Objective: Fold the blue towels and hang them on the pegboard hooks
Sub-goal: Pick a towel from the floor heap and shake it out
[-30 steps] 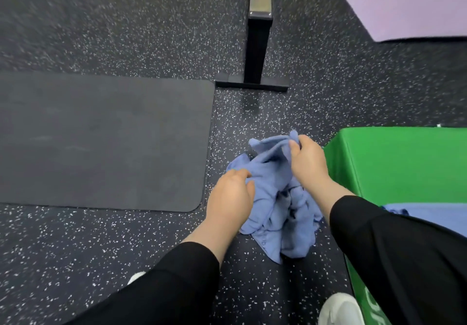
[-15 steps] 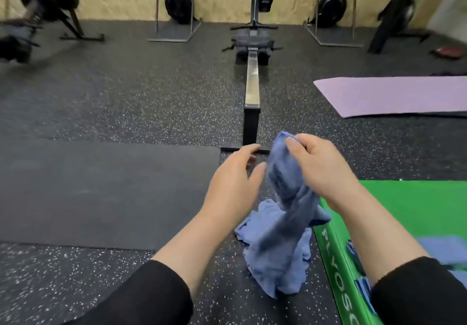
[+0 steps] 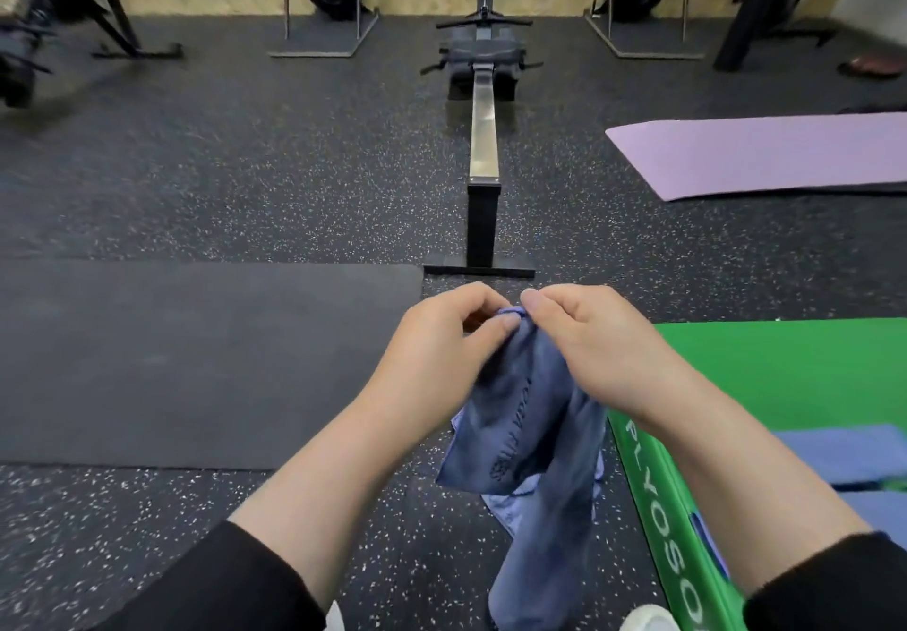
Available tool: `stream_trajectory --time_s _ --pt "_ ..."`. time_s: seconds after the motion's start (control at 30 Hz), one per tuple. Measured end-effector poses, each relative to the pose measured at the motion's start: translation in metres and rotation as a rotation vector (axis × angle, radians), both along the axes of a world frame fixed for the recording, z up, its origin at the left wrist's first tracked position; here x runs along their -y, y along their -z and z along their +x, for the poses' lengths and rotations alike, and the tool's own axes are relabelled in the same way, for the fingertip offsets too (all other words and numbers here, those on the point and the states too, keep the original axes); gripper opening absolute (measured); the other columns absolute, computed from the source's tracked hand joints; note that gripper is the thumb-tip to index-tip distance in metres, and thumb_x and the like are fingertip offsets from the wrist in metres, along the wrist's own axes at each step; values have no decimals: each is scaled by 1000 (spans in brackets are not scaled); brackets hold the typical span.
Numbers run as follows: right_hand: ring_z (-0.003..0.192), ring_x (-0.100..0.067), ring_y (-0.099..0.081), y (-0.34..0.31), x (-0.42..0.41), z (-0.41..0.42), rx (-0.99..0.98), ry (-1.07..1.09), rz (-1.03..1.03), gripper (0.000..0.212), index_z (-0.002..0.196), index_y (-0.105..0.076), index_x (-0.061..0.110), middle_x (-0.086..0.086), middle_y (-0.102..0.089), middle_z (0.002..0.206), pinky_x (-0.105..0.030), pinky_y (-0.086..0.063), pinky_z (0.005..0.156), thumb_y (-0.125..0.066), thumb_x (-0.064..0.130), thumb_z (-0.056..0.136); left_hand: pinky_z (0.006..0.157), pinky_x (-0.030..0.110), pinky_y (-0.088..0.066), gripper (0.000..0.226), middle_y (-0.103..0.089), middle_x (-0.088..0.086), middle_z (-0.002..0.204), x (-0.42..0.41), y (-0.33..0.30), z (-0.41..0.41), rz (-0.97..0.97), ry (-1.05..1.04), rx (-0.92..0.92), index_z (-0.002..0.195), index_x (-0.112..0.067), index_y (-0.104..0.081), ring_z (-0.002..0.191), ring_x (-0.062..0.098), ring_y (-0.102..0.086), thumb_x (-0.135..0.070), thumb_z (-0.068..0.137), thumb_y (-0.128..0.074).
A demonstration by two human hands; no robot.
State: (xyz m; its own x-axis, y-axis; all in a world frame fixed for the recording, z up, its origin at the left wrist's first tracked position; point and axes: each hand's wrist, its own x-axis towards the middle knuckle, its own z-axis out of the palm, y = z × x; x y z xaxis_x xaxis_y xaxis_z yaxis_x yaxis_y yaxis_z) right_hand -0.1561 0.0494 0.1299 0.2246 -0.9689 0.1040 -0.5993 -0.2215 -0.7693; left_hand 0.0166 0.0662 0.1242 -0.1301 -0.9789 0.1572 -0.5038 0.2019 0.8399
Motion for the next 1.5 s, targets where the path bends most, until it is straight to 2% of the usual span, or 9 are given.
stream_trajectory --time_s 0.23,0.4,0.6,0.73,0.93,1.1,1.23,1.33,1.5 --pt "66 -13 -52 5 17 6 147 -81 110 39 87 -67 18 -16 -71 78 -50 -50 67 -65 58 83 59 22 -37 29 -51 -6 65 18 -7 11 -18 -258 -257 75 -14 -61 62 5 -41 -26 101 -58" --pt "56 -3 -41 11 27 1 136 -75 78 20 79 -65 16 12 -56 59 -23 -34 56 -67 27 95 58 26 -36 29 -51 0 69 32 -9 33 -86 -446 -340 81 -9 -64 63 7 -41 -31 100 -59" --pt "69 2 -59 5 24 10 210 -17 31 16 85 -74 21 10 -74 78 -15 -45 67 -64 14 96 66 22 -46 9 -69 -9 72 30 -10 27 -4 -304 -156 91 -25 -72 65 1 -56 -32 93 -68" --pt "60 -1 -58 3 20 16 321 58 61 10 81 -75 18 5 -75 70 -18 -46 60 -72 16 90 66 14 -45 32 -64 -16 72 18 -4 8 117 -108 -50 118 -36 -68 65 -7 -54 -48 89 -69" --pt "71 -14 -64 6 19 14 413 71 120 8 82 -75 14 -6 -77 76 -41 -53 72 -73 14 90 61 27 -42 36 -62 2 70 16 -3 7 76 -68 119 80 -16 -64 60 6 -46 -47 97 -58" --pt "70 -11 -55 8 16 10 345 -64 185 15 86 -74 13 -11 -74 79 -34 -44 69 -71 25 93 66 25 -42 33 -58 5 70 19 -10 17 -88 -293 -39 77 -10 -60 64 9 -46 -33 101 -56" --pt "60 -6 -40 16 17 11 183 -52 94 18 81 -68 17 10 -53 62 -29 -33 59 -66 26 96 56 22 -35 37 -52 0 60 32 -13 49 -84 -482 -51 75 -9 -60 61 10 -43 -37 99 -59" --pt "62 1 -47 16 18 14 143 -37 18 17 84 -69 23 16 -59 65 -22 -38 61 -61 23 99 63 17 -41 13 -68 -14 79 27 -16 51 -5 -431 59 96 -30 -67 74 3 -60 -43 93 -62" --pt "72 -2 -58 14 18 22 104 -98 5 14 87 -71 23 10 -71 79 -27 -47 73 -63 16 97 88 30 -47 43 -73 -9 115 7 -12 26 54 -9 344 139 -50 -50 102 16 -65 -52 96 -55"
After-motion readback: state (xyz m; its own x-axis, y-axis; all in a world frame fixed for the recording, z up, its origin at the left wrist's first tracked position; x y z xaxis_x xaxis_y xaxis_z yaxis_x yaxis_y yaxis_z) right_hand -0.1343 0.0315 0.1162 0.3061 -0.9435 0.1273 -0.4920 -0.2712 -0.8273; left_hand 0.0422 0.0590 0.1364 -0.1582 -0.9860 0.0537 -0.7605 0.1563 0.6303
